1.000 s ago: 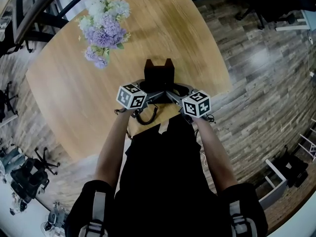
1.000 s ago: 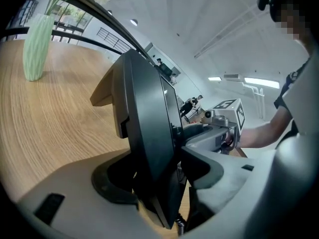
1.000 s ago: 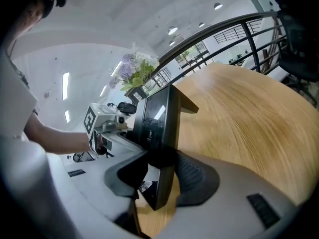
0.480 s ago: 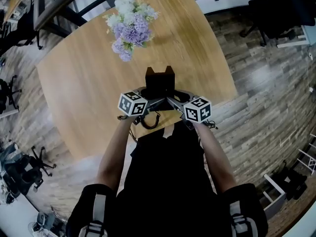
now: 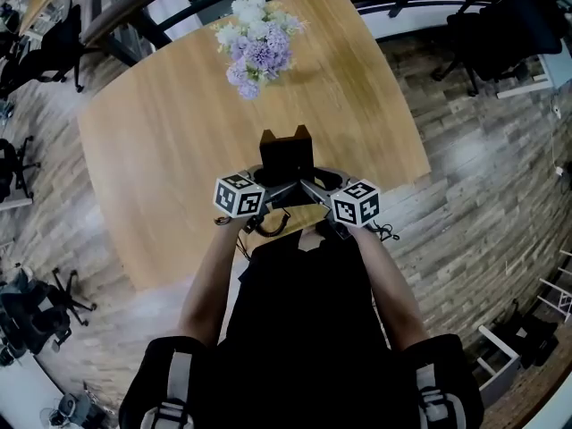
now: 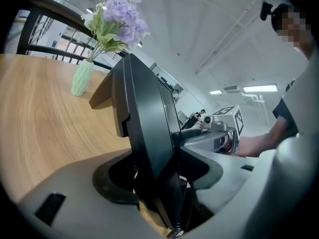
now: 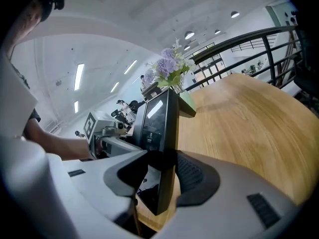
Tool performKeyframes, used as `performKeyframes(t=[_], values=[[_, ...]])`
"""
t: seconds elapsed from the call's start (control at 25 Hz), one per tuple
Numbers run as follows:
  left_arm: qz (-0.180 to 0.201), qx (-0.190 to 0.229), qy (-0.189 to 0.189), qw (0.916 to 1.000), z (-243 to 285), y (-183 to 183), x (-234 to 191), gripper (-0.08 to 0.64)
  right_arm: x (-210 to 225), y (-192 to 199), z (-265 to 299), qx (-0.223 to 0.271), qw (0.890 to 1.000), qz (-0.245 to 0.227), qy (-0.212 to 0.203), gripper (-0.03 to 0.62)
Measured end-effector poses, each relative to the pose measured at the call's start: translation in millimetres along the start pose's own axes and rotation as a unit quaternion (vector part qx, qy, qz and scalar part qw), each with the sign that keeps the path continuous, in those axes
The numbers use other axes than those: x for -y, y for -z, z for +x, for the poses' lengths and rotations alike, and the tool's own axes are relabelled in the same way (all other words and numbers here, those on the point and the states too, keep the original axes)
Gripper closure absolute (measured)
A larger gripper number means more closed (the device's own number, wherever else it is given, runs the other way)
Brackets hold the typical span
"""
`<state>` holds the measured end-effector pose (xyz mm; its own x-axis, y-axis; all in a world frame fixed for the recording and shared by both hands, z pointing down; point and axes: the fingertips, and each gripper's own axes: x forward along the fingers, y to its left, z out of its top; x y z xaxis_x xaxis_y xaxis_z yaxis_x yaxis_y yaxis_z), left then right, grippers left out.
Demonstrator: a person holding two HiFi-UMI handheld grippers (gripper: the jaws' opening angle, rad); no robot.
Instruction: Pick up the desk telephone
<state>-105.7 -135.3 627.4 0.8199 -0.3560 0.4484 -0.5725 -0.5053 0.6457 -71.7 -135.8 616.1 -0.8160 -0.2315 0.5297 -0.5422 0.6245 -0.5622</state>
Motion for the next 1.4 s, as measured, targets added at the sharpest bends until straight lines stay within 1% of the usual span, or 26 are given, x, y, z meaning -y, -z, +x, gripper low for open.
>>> performKeyframes(t=[0.2, 0.48, 0.64, 0.76, 0.96, 1.12, 1.4], values=[[0.015, 0.010, 0.007, 0.9998, 10, -9, 21, 0.281, 2, -5, -25, 0.012, 1.000, -0.014, 0.007, 0.416], [0.033, 0.012, 0.009, 0.9994, 42, -14, 72, 0.284, 13, 0, -84, 0.042, 0.999, -0.017, 0.016, 0.416], [0.045, 0.005, 0.006, 0.9990, 50, -15, 97, 0.284, 11, 4, -111, 0.056, 0.998, -0.019, 0.013, 0.416], [0.051, 0.007, 0.000, 0.9986, 53, -16, 118, 0.284, 7, 6, -131, 0.064, 0.998, -0.025, 0.006, 0.416], [0.064, 0.021, -0.014, 0.9976, 54, -14, 148, 0.285, -4, 10, -159, 0.080, 0.995, -0.052, -0.003, 0.416], [0.065, 0.035, -0.029, 0.9968, 49, -11, 164, 0.287, -14, 13, -171, 0.092, 0.994, -0.062, -0.014, 0.416], [0.077, 0.046, -0.053, 0.9946, 43, 1, 189, 0.288, -29, 25, -190, 0.097, 0.992, -0.076, -0.041, 0.416]])
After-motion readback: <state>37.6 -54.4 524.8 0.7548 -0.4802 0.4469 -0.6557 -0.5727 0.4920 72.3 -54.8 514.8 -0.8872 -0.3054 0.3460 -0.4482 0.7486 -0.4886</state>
